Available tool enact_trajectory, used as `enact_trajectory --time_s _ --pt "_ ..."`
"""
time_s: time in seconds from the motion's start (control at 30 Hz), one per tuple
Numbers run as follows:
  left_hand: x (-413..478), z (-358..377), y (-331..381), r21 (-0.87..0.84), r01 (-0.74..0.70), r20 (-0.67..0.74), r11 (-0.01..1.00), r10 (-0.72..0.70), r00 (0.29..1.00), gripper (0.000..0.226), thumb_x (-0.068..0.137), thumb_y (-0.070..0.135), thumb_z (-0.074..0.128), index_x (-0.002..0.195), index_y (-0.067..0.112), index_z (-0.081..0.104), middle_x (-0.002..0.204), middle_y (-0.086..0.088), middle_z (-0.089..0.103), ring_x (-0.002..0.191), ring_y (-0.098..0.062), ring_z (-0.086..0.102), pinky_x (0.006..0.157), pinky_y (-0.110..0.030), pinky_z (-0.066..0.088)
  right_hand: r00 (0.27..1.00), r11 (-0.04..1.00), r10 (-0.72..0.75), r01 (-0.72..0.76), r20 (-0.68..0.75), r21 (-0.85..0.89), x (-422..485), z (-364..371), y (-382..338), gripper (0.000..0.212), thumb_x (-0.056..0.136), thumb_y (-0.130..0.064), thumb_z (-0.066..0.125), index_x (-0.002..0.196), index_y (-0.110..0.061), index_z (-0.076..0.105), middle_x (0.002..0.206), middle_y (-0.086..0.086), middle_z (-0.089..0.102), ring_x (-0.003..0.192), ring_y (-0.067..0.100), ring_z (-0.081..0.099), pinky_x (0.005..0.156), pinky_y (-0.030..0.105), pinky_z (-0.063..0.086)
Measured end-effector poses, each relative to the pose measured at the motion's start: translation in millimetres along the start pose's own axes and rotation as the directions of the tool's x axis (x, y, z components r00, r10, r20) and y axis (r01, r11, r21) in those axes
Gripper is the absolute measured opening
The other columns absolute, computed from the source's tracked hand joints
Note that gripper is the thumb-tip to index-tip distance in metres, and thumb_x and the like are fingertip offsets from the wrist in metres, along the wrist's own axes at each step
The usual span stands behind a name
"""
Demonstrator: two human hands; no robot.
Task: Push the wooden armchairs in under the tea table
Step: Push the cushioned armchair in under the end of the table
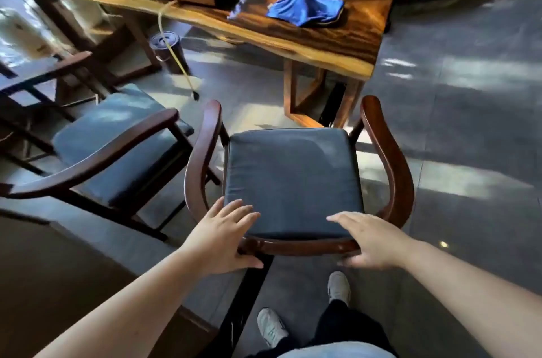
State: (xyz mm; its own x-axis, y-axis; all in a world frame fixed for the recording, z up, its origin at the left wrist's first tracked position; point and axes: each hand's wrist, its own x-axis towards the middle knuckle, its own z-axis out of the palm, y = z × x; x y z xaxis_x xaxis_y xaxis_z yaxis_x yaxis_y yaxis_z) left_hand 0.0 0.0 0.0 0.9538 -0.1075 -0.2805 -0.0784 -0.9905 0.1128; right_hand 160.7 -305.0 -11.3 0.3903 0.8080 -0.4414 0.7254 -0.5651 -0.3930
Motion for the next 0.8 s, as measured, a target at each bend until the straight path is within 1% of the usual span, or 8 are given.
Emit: enact_trajectory --time_s 0.17,0.23,0.33,0.4,0.47,0.57,0.67,0.8 --pt "12.4 16.0 3.5 -0.093 -0.04 0.017 0.995 0.042 0.999 0.081 0.073 0.064 0.063 0.138 0.024 0.038 0.143 0.001 0.045 0.135 -0.023 0.031 0.111 -0.039 0.025 0.997 0.997 0.066 -0.064 -0.029 0.05 2.9 10.5 -0.2 0.059 0.077 -0.034 0.064 0.134 -0.031 0.048 0.137 -0.01 0.054 0.123 0.014 0.049 0.101 0.032 0.042" --pt "15.5 21.9 6.2 -0.172 -0.035 0.019 0.985 0.038 0.999 0.061 0.077 0.05 0.066 0.13 0.024 0.048 0.129 0.002 0.058 0.122 -0.023 0.048 0.1 -0.036 0.04 0.998 0.998 0.063 -0.063 -0.002 -0.011 4.4 10.8 -0.9 0.053 0.075 -0.031 0.062 0.128 -0.035 0.055 0.129 -0.013 0.06 0.115 0.014 0.056 0.094 0.032 0.047" --pt "21.4 21.1 4.4 -0.2 -0.048 0.127 0.979 0.075 0.989 0.036 0.082 0.038 0.057 0.117 0.031 0.054 0.108 0.008 0.067 0.098 -0.022 0.061 0.078 -0.036 0.051 0.991 0.999 -0.012 0.007 -0.135 -0.036 2.2 17.7 2.4 0.054 0.069 -0.029 0.057 0.122 -0.027 0.064 0.12 -0.01 0.068 0.107 0.016 0.063 0.089 0.033 0.052" --pt "25.9 20.8 0.9 -0.123 -0.109 0.176 0.986 0.13 0.976 0.033 0.082 0.037 0.051 0.114 0.034 0.054 0.106 0.011 0.067 0.091 -0.019 0.062 0.072 -0.033 0.048 0.957 0.995 -0.098 0.098 -0.274 -0.014 -0.9 21.0 5.4 0.05 0.06 -0.024 0.06 0.109 -0.019 0.072 0.103 -0.005 0.074 0.092 0.018 0.07 0.078 0.035 0.058" --pt "28.1 19.0 -3.4 -0.09 -0.159 0.192 0.983 0.174 0.966 0.034 0.081 0.038 0.047 0.114 0.033 0.054 0.105 0.01 0.067 0.088 -0.02 0.062 0.069 -0.029 0.043 0.944 0.992 -0.121 0.126 -0.306 0.0 -2.5 22.4 5.2 0.041 0.058 -0.021 0.065 0.098 -0.018 0.074 0.094 -0.005 0.076 0.082 0.019 0.071 0.071 0.035 0.059" --pt "32.8 13.5 -15.1 -0.104 -0.154 0.234 0.982 0.175 0.956 0.041 0.079 0.037 0.042 0.118 0.034 0.053 0.109 0.011 0.067 0.093 -0.018 0.061 0.077 -0.034 0.049 0.938 0.994 -0.082 0.103 -0.337 0.044 6.4 23.5 -2.0 0.037 0.057 -0.019 0.063 0.093 -0.019 0.073 0.087 -0.006 0.075 0.078 0.02 0.07 0.068 0.036 0.057" --pt "35.2 0.2 -41.1 -0.102 -0.111 0.258 0.989 0.134 0.957 0.04 0.081 0.032 0.049 0.12 0.037 0.053 0.107 0.013 0.067 0.095 -0.015 0.061 0.079 -0.035 0.049 0.927 0.994 -0.053 0.086 -0.372 0.073 27.6 24.1 -20.6 0.028 0.06 -0.023 0.059 0.086 -0.021 0.07 0.081 -0.006 0.073 0.073 0.023 0.068 0.062 0.037 0.055" --pt "50.1 -19.2 -91.5 -0.017 -0.093 0.297 0.996 0.094 0.95 0.044 0.079 0.026 0.052 0.122 0.037 0.053 0.108 0.012 0.066 0.097 -0.016 0.06 0.079 -0.034 0.048 0.92 0.997 0.001 0.029 -0.392 0.07 66.9 19.2 -49.9 0.024 0.06 -0.022 0.074 0.083 -0.022 0.068 0.077 -0.005 0.072 0.069 0.024 0.067 0.058 0.035 0.053"
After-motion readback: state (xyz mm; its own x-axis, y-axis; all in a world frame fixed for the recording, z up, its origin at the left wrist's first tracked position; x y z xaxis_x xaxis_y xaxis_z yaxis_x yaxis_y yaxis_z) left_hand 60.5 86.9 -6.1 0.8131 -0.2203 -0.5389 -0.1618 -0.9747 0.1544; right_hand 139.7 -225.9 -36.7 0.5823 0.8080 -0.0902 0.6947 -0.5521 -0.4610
